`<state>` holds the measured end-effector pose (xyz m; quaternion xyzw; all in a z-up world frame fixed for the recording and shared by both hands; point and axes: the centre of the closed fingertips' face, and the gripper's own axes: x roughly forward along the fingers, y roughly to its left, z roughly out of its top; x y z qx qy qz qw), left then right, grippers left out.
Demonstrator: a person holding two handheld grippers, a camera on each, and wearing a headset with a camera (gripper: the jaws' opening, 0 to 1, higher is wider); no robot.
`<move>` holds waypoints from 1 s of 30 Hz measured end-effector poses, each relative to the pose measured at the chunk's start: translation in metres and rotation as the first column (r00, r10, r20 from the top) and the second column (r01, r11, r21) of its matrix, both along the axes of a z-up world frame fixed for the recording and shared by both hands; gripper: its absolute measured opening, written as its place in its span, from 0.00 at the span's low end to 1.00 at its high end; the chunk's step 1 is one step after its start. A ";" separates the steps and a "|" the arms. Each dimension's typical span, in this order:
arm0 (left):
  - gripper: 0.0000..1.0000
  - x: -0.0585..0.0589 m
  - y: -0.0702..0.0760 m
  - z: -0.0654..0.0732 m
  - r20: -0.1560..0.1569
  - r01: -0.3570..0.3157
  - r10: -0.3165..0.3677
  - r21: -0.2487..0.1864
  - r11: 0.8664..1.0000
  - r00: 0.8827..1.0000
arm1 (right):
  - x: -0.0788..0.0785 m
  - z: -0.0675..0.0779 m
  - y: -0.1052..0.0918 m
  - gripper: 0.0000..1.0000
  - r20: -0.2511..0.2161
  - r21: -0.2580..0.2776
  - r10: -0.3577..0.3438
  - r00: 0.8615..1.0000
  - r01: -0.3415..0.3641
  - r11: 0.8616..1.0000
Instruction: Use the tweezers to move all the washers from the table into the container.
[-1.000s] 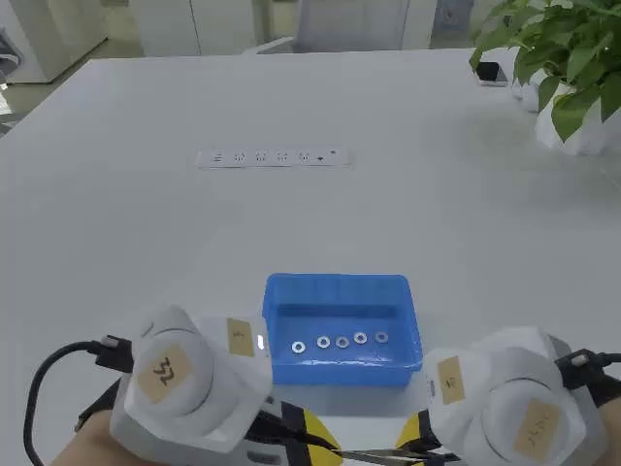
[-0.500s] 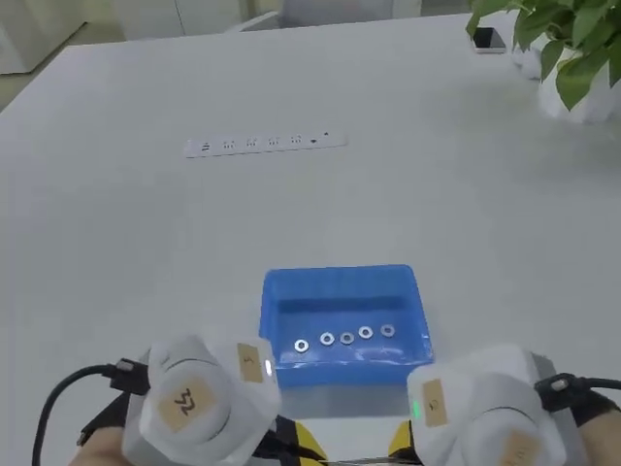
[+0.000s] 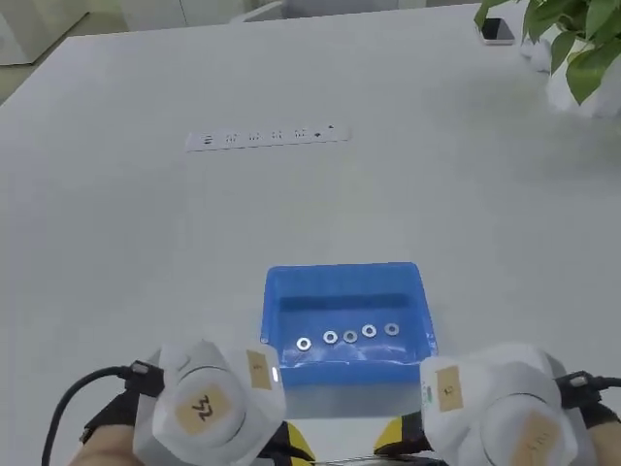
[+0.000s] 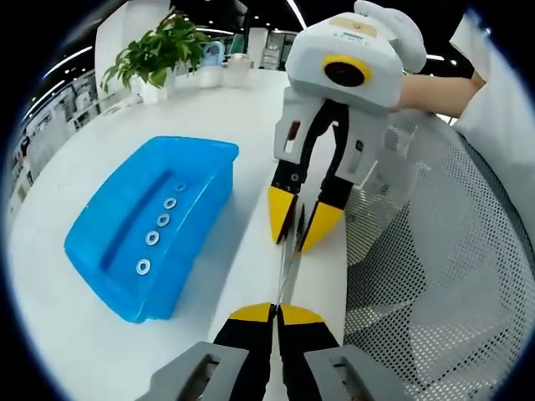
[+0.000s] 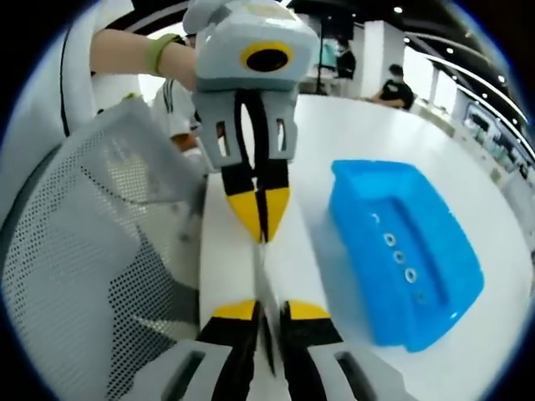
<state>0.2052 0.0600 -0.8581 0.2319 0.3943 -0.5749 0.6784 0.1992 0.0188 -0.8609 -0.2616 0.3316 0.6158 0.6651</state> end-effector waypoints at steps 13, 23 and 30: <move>0.00 0.001 0.006 -0.003 -0.006 0.002 -0.002 0.040 0.999 1.000 | 0.002 0.012 0.000 0.17 -0.014 0.072 -0.063 0.998 0.064 0.995; 0.00 0.003 0.016 -0.006 0.032 0.034 -0.039 0.158 0.987 0.999 | 0.001 0.038 -0.048 0.23 -0.003 0.099 -0.236 0.972 0.236 0.967; 0.00 0.003 0.013 -0.006 0.048 0.077 -0.091 0.230 0.970 0.995 | -0.013 0.047 -0.072 0.28 0.002 0.083 -0.289 0.957 0.288 0.954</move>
